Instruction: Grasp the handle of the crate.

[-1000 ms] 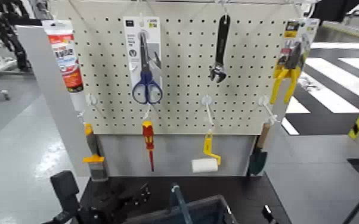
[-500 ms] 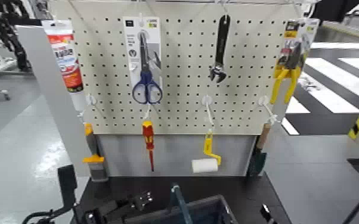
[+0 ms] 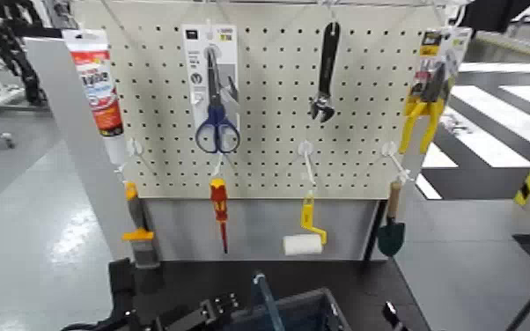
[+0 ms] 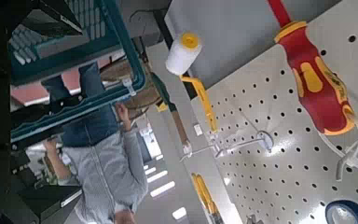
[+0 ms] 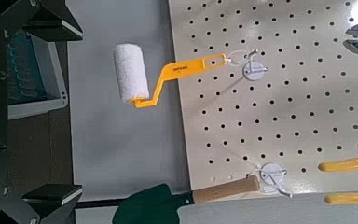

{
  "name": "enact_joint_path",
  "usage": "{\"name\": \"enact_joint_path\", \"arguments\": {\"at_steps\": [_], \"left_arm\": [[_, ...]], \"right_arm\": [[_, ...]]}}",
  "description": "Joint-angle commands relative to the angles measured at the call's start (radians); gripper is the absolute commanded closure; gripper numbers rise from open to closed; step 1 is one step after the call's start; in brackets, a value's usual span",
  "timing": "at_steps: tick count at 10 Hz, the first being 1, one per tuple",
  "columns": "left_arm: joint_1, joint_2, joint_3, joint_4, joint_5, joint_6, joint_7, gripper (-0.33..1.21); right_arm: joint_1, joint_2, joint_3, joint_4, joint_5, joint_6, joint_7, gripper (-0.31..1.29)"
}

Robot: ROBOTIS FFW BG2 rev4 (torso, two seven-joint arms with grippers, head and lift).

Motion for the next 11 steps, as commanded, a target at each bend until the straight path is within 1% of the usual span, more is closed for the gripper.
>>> {"name": "enact_joint_path", "arguments": {"at_steps": [1, 2, 5, 7, 11], "left_arm": [[-0.044, -0.015, -0.058, 0.079, 0.101, 0.022, -0.020, 0.10], [-0.069, -0.031, -0.072, 0.113, 0.119, 0.055, -0.026, 0.10], [-0.148, -0.046, -0.149, 0.224, 0.175, 0.085, -0.064, 0.11], [-0.185, -0.048, -0.181, 0.264, 0.193, 0.085, -0.077, 0.11], [-0.213, -0.049, -0.216, 0.291, 0.218, 0.067, -0.086, 0.11]], "right_arm": [[0.000, 0.002, 0.002, 0.003, -0.002, -0.006, 0.000, 0.15], [0.000, 0.002, 0.002, 0.004, -0.002, -0.009, 0.000, 0.15], [0.000, 0.002, 0.003, 0.007, -0.007, -0.015, 0.000, 0.15], [0.000, 0.002, 0.003, 0.009, -0.009, -0.017, 0.001, 0.15], [-0.002, 0.002, 0.005, 0.010, -0.010, -0.021, 0.001, 0.15]]}}
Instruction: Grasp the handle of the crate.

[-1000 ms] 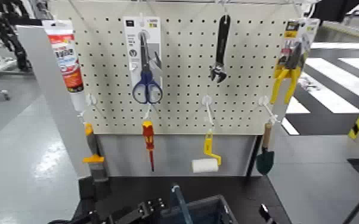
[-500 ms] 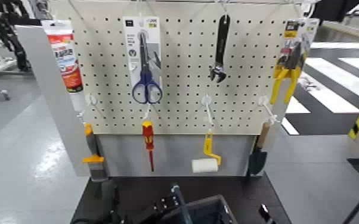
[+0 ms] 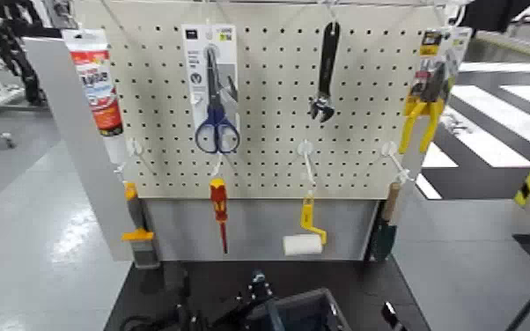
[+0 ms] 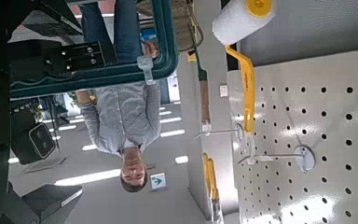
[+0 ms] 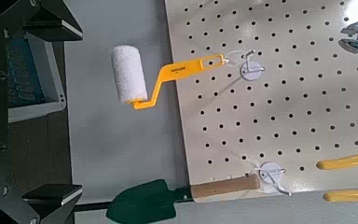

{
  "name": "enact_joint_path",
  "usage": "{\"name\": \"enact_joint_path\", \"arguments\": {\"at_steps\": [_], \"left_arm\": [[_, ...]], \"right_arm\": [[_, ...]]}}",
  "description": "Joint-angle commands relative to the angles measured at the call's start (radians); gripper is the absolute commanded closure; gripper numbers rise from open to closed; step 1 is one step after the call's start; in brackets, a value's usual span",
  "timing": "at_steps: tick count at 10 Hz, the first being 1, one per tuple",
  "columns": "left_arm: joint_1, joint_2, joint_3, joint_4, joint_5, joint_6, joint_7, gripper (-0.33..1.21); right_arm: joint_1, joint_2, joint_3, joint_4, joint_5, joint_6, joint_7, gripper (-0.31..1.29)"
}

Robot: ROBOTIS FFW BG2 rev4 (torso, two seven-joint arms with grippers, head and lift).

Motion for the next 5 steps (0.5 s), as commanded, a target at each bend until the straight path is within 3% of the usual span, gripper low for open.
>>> {"name": "enact_joint_path", "arguments": {"at_steps": [1, 2, 5], "left_arm": [[-0.010, 0.000, -0.020, 0.016, 0.012, -0.003, 0.000, 0.24], [-0.010, 0.000, -0.026, 0.023, 0.015, 0.000, 0.000, 0.58], [-0.013, 0.000, -0.034, 0.028, 0.029, 0.018, 0.003, 1.08]], "right_arm": [[0.000, 0.000, 0.000, 0.000, 0.000, -0.002, 0.000, 0.15], [0.000, 0.000, 0.000, 0.002, 0.000, -0.003, 0.000, 0.15], [0.000, 0.000, 0.000, 0.002, -0.002, -0.005, 0.000, 0.15]]}}
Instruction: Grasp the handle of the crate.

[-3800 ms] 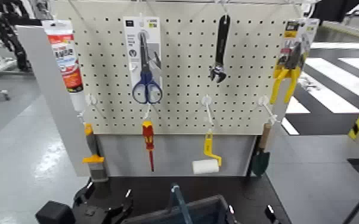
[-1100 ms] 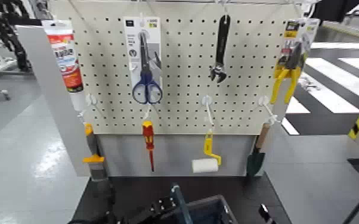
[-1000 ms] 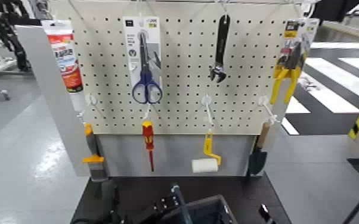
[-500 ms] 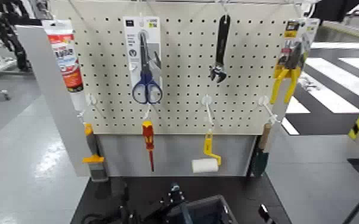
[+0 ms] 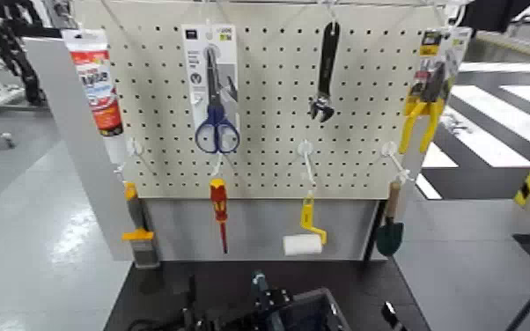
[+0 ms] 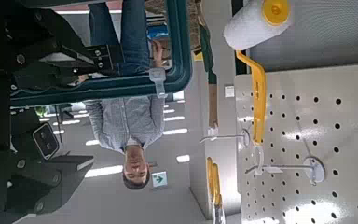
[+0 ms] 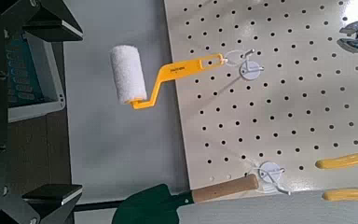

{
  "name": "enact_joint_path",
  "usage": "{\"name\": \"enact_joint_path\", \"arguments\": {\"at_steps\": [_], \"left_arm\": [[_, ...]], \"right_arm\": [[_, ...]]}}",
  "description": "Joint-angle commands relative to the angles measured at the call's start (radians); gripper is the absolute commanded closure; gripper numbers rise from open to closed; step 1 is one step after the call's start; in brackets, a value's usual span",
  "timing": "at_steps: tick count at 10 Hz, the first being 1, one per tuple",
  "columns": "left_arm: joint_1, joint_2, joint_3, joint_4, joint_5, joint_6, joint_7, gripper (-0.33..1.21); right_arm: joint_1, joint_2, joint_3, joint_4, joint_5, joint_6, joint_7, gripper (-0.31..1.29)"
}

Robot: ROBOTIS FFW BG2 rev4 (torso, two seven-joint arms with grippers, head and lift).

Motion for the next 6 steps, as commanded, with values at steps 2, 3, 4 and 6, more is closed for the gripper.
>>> {"name": "enact_joint_path", "arguments": {"at_steps": [2, 3, 4, 6], "left_arm": [[-0.001, 0.000, -0.003, 0.002, 0.012, 0.014, 0.003, 1.11], [-0.001, 0.002, -0.002, 0.002, 0.013, 0.015, 0.003, 1.19], [-0.001, 0.002, -0.002, 0.002, 0.015, 0.020, 0.003, 1.19], [0.000, 0.003, 0.003, 0.001, 0.018, 0.028, 0.003, 1.19]], "right_arm": [[0.000, 0.000, 0.000, 0.002, -0.003, -0.002, 0.000, 0.15], [0.000, 0.000, 0.000, 0.002, -0.003, -0.002, 0.000, 0.15], [0.000, 0.000, 0.000, 0.002, -0.003, -0.002, 0.000, 0.15], [0.000, 0.000, -0.002, 0.002, -0.005, -0.002, 0.000, 0.15]]}}
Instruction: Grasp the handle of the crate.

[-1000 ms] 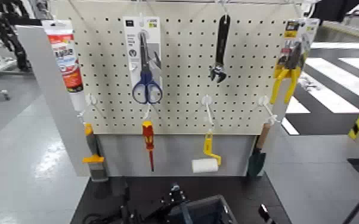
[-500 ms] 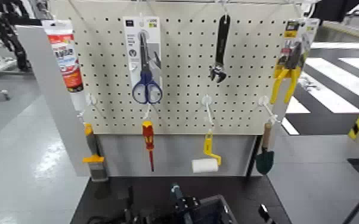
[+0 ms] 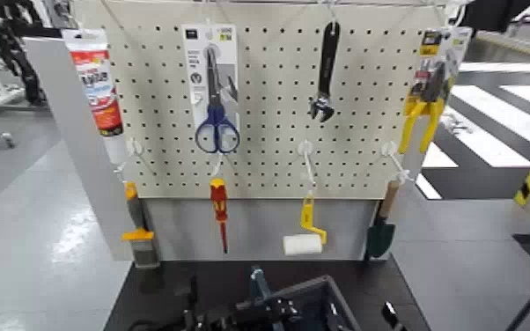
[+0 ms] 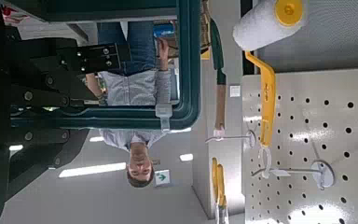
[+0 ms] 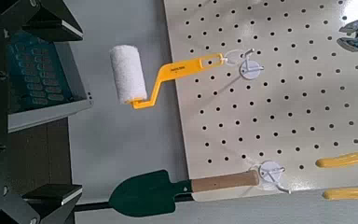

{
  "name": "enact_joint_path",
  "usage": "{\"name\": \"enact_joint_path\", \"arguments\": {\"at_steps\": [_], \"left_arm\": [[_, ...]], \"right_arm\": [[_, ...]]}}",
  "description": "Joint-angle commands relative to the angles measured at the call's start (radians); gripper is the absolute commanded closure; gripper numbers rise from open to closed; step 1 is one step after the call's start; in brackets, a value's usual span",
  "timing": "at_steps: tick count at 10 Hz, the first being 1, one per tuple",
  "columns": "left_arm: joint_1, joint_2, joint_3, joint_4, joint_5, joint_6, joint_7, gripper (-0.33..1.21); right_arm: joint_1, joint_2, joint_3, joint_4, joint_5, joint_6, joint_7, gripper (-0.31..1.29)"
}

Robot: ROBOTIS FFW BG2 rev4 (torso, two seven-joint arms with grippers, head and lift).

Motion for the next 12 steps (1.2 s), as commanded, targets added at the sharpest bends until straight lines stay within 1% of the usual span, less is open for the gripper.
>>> {"name": "enact_joint_path", "arguments": {"at_steps": [1, 4, 6, 8, 12], "left_arm": [[0.002, 0.005, 0.009, -0.005, 0.002, 0.013, 0.000, 1.19], [0.002, 0.020, 0.032, -0.019, 0.002, 0.050, 0.008, 1.19], [-0.002, 0.029, 0.036, -0.026, 0.004, 0.088, 0.012, 1.19], [-0.008, 0.044, 0.038, -0.032, 0.018, 0.138, 0.032, 1.19], [0.006, 0.071, 0.041, -0.094, 0.052, 0.148, 0.046, 1.19]], "right_arm": [[0.002, 0.002, 0.000, 0.000, -0.002, 0.000, 0.000, 0.15], [0.003, 0.002, -0.001, -0.002, -0.002, 0.000, -0.002, 0.15], [0.003, 0.002, -0.001, -0.002, 0.000, -0.003, -0.002, 0.15], [0.003, 0.003, -0.003, -0.002, 0.000, -0.009, -0.002, 0.15], [0.005, 0.005, -0.008, -0.002, 0.003, -0.015, -0.002, 0.15]]}}
